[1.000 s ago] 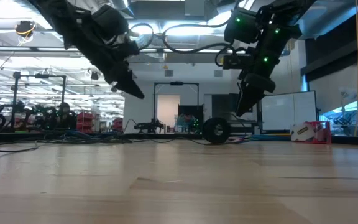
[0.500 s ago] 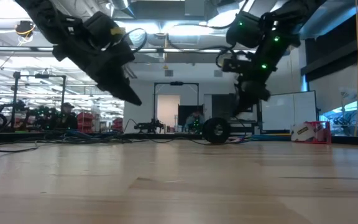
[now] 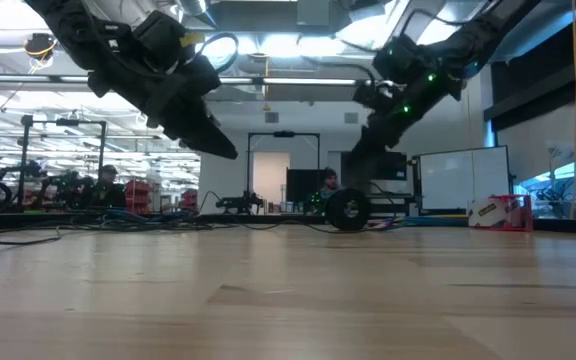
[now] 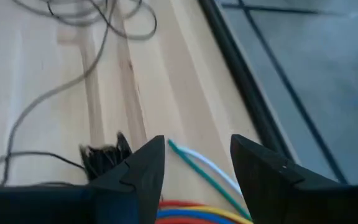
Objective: Coiling cords
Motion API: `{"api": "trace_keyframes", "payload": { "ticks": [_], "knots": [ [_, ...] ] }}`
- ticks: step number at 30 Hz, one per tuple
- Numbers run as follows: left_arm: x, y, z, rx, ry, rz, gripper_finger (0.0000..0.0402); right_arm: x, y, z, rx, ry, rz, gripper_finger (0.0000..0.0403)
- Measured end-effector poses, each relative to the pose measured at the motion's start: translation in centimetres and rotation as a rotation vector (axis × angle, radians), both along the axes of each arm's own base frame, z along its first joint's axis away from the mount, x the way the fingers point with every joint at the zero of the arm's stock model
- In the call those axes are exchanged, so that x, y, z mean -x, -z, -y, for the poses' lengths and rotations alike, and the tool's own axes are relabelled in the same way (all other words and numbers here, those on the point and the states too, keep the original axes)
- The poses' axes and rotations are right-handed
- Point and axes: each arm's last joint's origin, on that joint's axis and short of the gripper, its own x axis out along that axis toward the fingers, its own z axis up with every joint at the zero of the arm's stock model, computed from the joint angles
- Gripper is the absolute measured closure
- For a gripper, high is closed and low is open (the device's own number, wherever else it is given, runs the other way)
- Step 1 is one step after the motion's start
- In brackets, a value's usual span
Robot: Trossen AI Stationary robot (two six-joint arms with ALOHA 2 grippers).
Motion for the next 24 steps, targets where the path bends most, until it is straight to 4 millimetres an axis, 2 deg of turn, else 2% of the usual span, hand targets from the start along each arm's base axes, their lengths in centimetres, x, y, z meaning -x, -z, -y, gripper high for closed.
{"api": "trace_keyframes", "payload": {
  "ticks": [6, 11, 18, 21, 24],
  "knots": [
    [0.0, 0.0, 0.0, 0.030, -0.020, -0.001, 0.0224, -0.6, 2.7, 0.2, -0.059, -0.072, -0.075, 0.0214],
    [0.0, 0.0, 0.0, 0.030, -0.020, 0.000, 0.0224, -0.8, 3.4, 0.1, -0.116, -0.141, -0.075, 0.0214],
    [0.0, 0.0, 0.0, 0.027, -0.019, 0.007, 0.0224, -0.8, 4.0, 0.1, -0.129, -0.147, -0.097, 0.0218],
    [0.0, 0.0, 0.0, 0.026, -0.020, 0.010, 0.0224, -1.0, 4.4, 0.2, -0.128, -0.149, -0.092, 0.0238],
    [0.0, 0.0, 0.0, 0.027, -0.020, 0.007, 0.0224, -1.0, 4.5, 0.1, -0.145, -0.149, -0.100, 0.0277]
  ]
}}
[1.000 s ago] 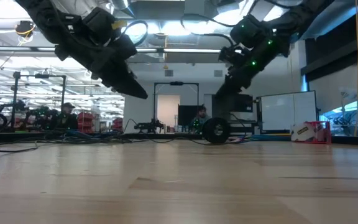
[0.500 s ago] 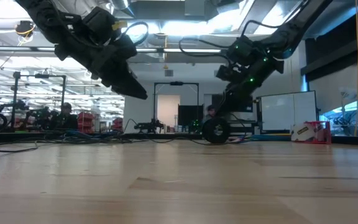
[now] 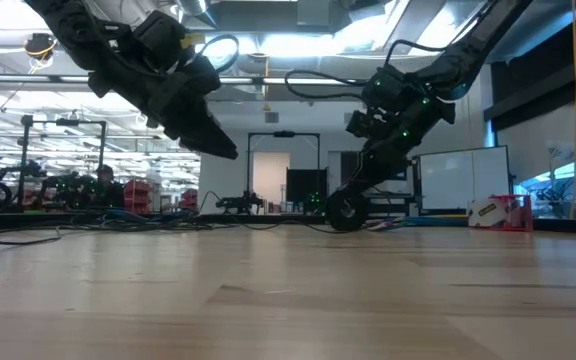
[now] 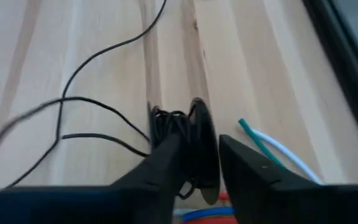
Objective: Coiling cords
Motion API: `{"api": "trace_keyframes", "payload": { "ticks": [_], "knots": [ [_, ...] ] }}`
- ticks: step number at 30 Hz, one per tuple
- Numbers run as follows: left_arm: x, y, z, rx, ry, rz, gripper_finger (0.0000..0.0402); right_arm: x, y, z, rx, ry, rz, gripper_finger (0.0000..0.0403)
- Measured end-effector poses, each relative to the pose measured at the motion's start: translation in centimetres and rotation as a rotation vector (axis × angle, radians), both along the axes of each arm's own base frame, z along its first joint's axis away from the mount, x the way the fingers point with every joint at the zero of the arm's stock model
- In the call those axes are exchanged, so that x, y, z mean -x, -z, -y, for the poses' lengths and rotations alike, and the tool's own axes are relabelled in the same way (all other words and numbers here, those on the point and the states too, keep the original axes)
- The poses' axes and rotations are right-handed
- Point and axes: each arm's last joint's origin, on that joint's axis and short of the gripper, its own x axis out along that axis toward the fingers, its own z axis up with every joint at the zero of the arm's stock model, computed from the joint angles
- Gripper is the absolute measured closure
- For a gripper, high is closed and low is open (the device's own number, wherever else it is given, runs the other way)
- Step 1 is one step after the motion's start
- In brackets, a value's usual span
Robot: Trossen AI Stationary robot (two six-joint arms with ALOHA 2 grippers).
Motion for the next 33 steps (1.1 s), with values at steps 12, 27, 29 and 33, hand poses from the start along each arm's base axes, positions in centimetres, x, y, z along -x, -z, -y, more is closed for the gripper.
{"api": "trace_keyframes", "payload": {
  "ticks": [12, 27, 29, 33],
  "knots": [
    [0.0, -0.1, 0.0, 0.000, -0.002, 0.009, 0.0224, -1.0, -0.9, -1.3, -0.061, 0.080, 0.007, 0.0391],
    [-0.5, -0.6, 0.3, 0.007, -0.003, 0.069, 0.0224, -5.0, -5.1, -8.3, 0.130, -0.110, 0.257, 0.0399],
    [-0.8, -0.9, 0.7, -0.013, 0.020, 0.105, 0.0224, -5.5, -5.4, -9.5, 0.150, -0.140, 0.287, 0.0399],
    [-1.3, -1.5, 1.3, -0.070, 0.063, 0.171, 0.0224, -5.9, -5.6, -11.5, 0.184, -0.216, 0.302, 0.0399]
  ]
}}
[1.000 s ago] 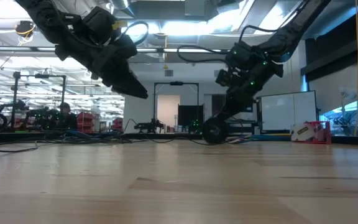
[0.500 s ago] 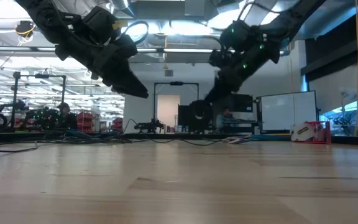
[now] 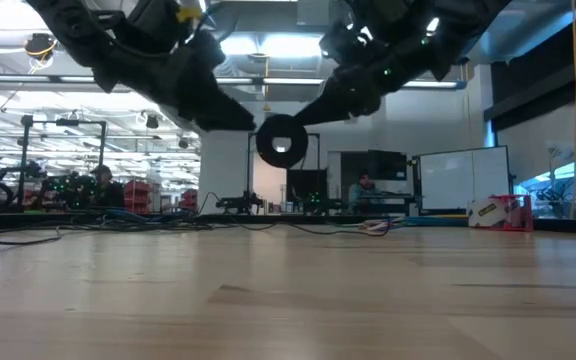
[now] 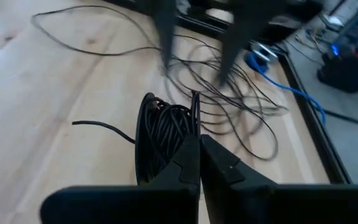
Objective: Coiling cords
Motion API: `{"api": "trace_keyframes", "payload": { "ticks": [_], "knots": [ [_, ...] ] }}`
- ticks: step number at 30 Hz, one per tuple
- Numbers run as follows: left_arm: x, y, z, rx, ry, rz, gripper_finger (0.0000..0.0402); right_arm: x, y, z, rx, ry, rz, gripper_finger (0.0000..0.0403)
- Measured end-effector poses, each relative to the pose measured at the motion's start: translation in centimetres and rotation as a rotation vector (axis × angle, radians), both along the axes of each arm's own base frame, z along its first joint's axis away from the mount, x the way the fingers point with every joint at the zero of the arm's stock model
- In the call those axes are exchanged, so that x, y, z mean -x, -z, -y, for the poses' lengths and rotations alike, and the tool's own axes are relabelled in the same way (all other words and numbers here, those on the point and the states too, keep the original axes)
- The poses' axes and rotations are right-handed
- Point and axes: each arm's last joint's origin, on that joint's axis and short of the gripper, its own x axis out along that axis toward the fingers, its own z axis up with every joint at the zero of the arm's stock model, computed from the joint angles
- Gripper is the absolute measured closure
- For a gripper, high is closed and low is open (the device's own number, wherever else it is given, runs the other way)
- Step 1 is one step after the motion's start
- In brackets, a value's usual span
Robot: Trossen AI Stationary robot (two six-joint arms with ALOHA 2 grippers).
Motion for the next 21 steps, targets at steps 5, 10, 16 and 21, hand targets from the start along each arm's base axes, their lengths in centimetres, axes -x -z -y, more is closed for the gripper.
{"api": "trace_keyframes", "payload": {
  "ticks": [5, 10, 16, 21],
  "knots": [
    [-0.4, -0.4, 0.9, -0.100, 0.011, 0.036, 0.0224, -0.3, -0.1, -1.4, 0.009, -0.044, 0.015, 0.0400],
    [-0.7, -0.5, 1.7, -0.116, 0.045, 0.050, 0.0224, -0.3, -0.2, -1.6, 0.023, -0.020, 0.019, 0.0400],
    [-1.3, -0.2, 1.8, -0.144, 0.024, 0.062, 0.0225, -0.4, -0.4, -1.6, 0.003, -0.010, 0.038, 0.0400],
    [-1.6, 0.2, 1.6, -0.178, -0.005, 0.054, 0.0262, -0.4, -0.3, -1.6, -0.018, -0.010, 0.033, 0.0400]
  ]
}}
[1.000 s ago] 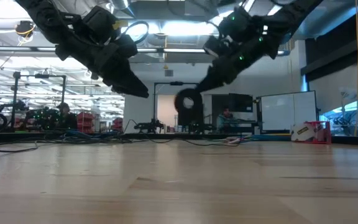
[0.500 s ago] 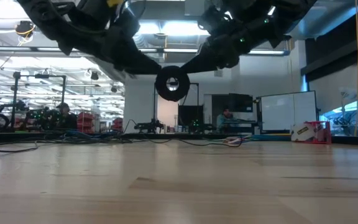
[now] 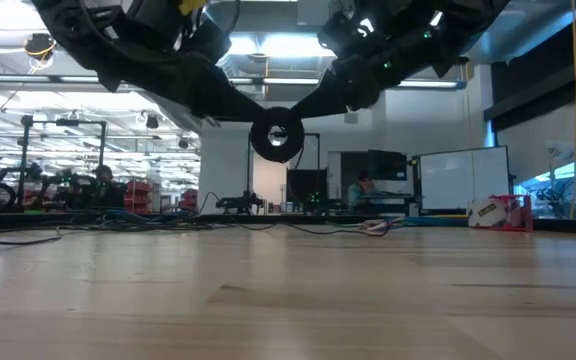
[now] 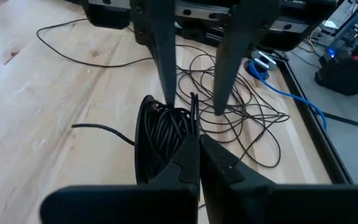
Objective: Coiling cords
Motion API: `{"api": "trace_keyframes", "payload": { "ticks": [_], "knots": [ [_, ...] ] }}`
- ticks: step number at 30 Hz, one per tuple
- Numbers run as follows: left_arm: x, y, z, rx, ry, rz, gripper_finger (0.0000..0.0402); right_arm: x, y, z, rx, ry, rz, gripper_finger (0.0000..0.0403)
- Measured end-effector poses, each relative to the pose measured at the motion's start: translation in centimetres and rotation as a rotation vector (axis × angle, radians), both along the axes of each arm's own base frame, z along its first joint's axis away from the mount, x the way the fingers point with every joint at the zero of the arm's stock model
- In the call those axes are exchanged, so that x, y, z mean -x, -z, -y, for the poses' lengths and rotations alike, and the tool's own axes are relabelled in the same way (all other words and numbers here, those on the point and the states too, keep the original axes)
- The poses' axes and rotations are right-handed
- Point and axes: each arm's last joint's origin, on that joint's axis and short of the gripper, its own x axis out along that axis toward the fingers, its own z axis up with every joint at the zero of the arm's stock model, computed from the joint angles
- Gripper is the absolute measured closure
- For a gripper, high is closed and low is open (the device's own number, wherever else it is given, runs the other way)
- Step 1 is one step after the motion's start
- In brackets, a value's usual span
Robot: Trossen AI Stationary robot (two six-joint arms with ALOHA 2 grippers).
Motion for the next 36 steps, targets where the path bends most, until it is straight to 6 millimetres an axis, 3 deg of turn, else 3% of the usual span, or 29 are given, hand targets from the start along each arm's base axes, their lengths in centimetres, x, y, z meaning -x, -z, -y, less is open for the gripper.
{"api": "trace_keyframes", "payload": {
  "ticks": [7, 14, 18, 23, 25, 28, 32, 36],
  "knots": [
    [-0.1, -0.1, 0.1, -0.034, 0.047, -0.008, 0.0388, 0.0, 0.0, -0.1, -0.018, -0.003, 0.007, 0.0382],
    [-0.2, -0.4, -0.1, -0.085, 0.062, -0.002, 0.0397, -0.3, -0.7, 0.0, -0.001, 0.013, 0.057, 0.0361],
    [-0.5, -1.0, -0.3, -0.120, 0.056, 0.009, 0.0399, 0.1, -2.9, 0.2, 0.043, 0.108, 0.021, 0.0328],
    [-0.3, -2.2, -0.3, -0.177, 0.032, 0.026, 0.0399, 2.5, -7.2, 0.5, 0.123, 0.244, -0.133, 0.0269],
    [-0.1, -3.0, -0.3, -0.201, 0.024, 0.055, 0.0400, 3.9, -9.0, 0.4, 0.092, 0.306, -0.187, 0.0250],
    [0.4, -4.5, -0.4, -0.219, 0.006, 0.148, 0.0400, 6.0, -10.2, 0.2, -0.005, 0.374, -0.245, 0.0231],
    [0.9, -6.1, -1.1, -0.222, -0.058, 0.311, 0.0400, 7.1, -7.9, -0.2, -0.084, 0.458, -0.255, 0.0225],
    [1.5, -5.8, -2.0, -0.253, -0.249, 0.325, 0.0400, 6.7, -4.4, -0.9, -0.028, 0.564, -0.182, 0.0226]
  ]
}}
